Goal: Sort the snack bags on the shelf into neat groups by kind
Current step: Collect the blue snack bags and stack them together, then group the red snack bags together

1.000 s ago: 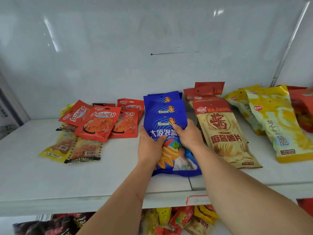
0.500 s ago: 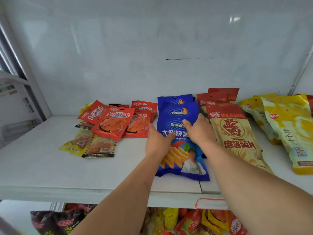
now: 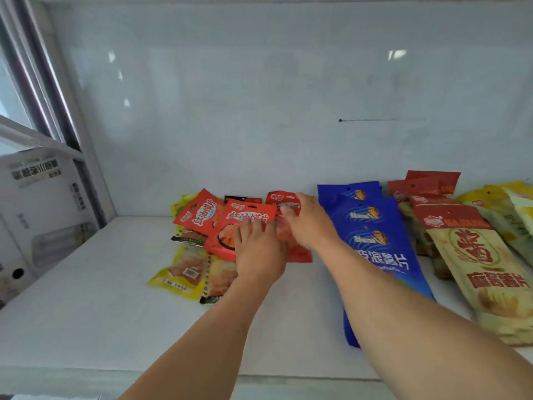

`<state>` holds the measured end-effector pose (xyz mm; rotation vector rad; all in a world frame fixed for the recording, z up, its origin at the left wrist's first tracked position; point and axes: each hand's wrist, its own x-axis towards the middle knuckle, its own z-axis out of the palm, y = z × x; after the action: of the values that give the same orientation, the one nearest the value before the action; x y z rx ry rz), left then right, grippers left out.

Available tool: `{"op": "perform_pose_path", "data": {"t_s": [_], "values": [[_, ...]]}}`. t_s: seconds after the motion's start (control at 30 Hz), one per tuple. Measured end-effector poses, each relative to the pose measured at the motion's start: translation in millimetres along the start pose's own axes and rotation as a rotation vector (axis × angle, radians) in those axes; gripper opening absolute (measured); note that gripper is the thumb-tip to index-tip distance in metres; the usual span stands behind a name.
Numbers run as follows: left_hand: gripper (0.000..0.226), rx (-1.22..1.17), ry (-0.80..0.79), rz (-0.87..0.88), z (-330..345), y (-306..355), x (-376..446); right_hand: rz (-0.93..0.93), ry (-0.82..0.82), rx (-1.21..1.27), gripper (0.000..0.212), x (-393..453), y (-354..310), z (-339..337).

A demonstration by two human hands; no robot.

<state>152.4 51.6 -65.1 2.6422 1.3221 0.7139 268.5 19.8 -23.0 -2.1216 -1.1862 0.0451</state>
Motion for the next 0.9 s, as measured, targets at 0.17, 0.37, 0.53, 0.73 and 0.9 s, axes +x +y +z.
{"op": "perform_pose_path", "data": {"t_s": [0.17, 0.37, 0.53, 0.73, 0.9], "values": [[0.058, 0.107, -0.146, 0.109, -3, -50, 27, 0.365, -0.001, -0.004, 0.098, 25, 5, 56], [0.061, 0.095, -0.257, 0.111, 2, -77, 40, 0.513, -0.065, -0.106, 0.073, 26, -7, 79], [0.061, 0.086, -0.281, 0.084, -5, -103, 43, 0.426, -0.046, -0.165, 0.065, 17, -18, 100], [0.063, 0.127, -0.331, 0.038, -28, -135, 47, 0.327, -0.066, -0.143, 0.063, 10, -38, 117], [0.069, 0.148, -0.373, -0.065, -46, -159, 49, 0.246, -0.100, -0.101, 0.058, 8, -57, 134]]}}
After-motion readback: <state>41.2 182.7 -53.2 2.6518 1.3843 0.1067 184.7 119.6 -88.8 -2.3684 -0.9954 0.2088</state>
